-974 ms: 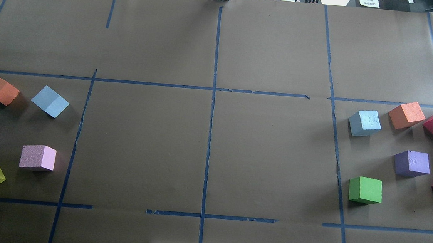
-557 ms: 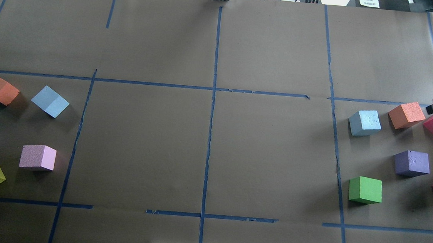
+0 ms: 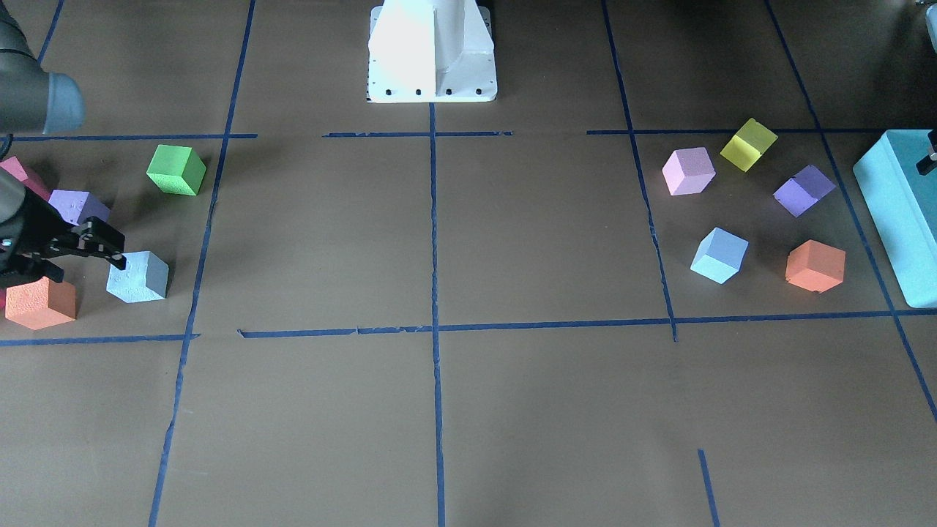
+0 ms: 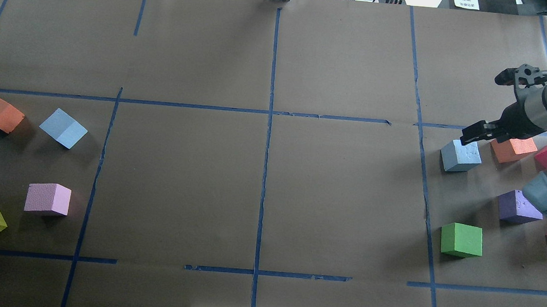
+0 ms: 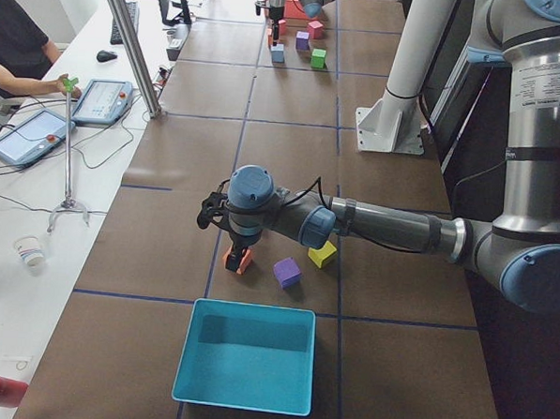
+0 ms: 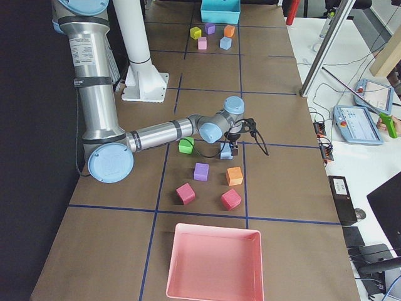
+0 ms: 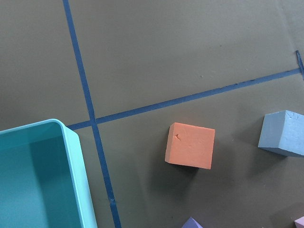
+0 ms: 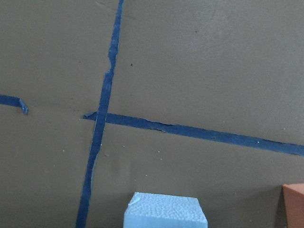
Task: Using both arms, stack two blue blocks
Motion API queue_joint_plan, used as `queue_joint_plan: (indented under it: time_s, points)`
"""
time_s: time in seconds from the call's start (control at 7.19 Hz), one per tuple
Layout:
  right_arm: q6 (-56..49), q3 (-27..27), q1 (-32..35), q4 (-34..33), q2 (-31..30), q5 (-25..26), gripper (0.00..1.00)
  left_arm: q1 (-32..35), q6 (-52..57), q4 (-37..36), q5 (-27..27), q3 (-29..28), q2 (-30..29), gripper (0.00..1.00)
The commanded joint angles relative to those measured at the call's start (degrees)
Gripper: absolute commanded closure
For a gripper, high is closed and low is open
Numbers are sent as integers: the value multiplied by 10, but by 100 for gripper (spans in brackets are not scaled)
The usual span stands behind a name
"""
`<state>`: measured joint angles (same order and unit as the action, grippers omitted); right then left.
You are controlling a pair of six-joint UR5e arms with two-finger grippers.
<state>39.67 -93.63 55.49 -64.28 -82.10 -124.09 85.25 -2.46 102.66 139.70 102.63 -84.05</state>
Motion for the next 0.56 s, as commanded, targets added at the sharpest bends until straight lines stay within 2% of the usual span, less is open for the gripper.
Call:
queue_joint_plan:
  time_s: [0.0, 0.42]
  points:
    - [18, 19, -10, 29, -2, 6, 1, 0, 0, 0, 0, 2, -1, 0]
    - [22, 31, -32, 28, -1, 5, 1, 0, 0, 0, 0, 6, -1, 0]
